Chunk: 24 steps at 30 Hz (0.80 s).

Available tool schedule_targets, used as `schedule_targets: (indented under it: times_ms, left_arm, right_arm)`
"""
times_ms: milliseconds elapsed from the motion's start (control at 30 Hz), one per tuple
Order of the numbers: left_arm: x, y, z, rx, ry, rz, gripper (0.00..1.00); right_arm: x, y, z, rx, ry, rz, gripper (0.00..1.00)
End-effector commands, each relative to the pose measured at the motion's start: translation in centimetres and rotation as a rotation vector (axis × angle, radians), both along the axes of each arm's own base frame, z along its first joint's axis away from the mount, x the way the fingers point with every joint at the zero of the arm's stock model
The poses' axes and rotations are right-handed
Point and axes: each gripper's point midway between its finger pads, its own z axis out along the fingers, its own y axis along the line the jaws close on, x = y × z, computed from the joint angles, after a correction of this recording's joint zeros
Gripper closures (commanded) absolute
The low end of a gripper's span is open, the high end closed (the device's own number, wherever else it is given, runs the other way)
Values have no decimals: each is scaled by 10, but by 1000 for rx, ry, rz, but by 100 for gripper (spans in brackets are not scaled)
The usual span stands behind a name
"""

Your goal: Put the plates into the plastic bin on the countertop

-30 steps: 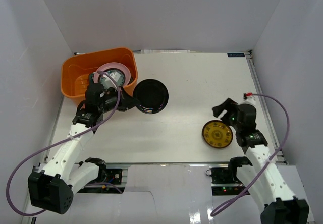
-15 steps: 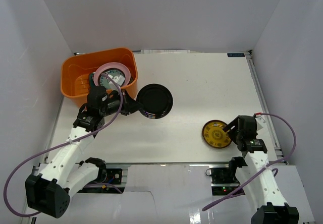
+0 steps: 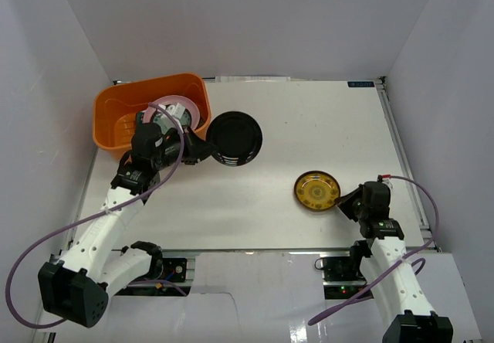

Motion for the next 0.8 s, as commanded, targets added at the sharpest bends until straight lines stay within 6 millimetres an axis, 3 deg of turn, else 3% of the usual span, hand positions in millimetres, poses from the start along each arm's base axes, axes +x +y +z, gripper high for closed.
schedule_targets:
  times_ms: [0, 33, 67, 100, 167, 200, 233, 300, 333, 433, 533, 567, 700, 733, 767]
  left_arm:
    - [33, 0, 51, -55, -75, 100, 100]
    - [55, 7, 43, -16, -54, 176, 100]
    - [68, 13, 64, -3, -98, 224, 100]
    - [80, 21, 69, 12, -104, 277, 100]
    - [109, 56, 70, 37, -82, 417, 100]
    - [118, 72, 84, 14, -85, 467, 100]
    - [130, 105, 85, 7, -72, 551, 100]
    - [145, 131, 75, -4, -13, 605, 100]
    - [153, 162, 66, 1, 11, 686, 100]
    - [167, 206, 33, 28, 100, 796, 100]
    - [180, 230, 5, 67, 168, 838, 100]
    - [185, 234, -19, 94, 231, 843, 100]
    - [193, 239, -56, 130, 331, 821, 98]
    - [192, 239, -63, 132, 344, 820, 81]
    - [192, 239, -68, 134, 351, 820, 71]
  right_arm:
    - [20, 25, 37, 72, -149, 139, 92]
    - [26, 34, 53, 101, -209, 189, 92]
    - [29, 39, 62, 112, -244, 214, 92]
    - [31, 43, 71, 117, -273, 242, 92]
    - [34, 54, 92, 129, -337, 307, 92]
    - [32, 61, 98, 132, -355, 347, 92]
    - [32, 66, 104, 138, -373, 370, 92]
    - [31, 78, 117, 143, -411, 425, 92]
    - [31, 82, 120, 142, -421, 443, 92]
    - [31, 99, 133, 142, -453, 512, 92]
    - [33, 118, 150, 134, -490, 576, 92]
    - [30, 130, 156, 142, -507, 617, 92]
    - [30, 158, 171, 142, -525, 688, 92]
    - [32, 161, 173, 131, -527, 692, 92]
    - [28, 169, 173, 132, -523, 718, 92]
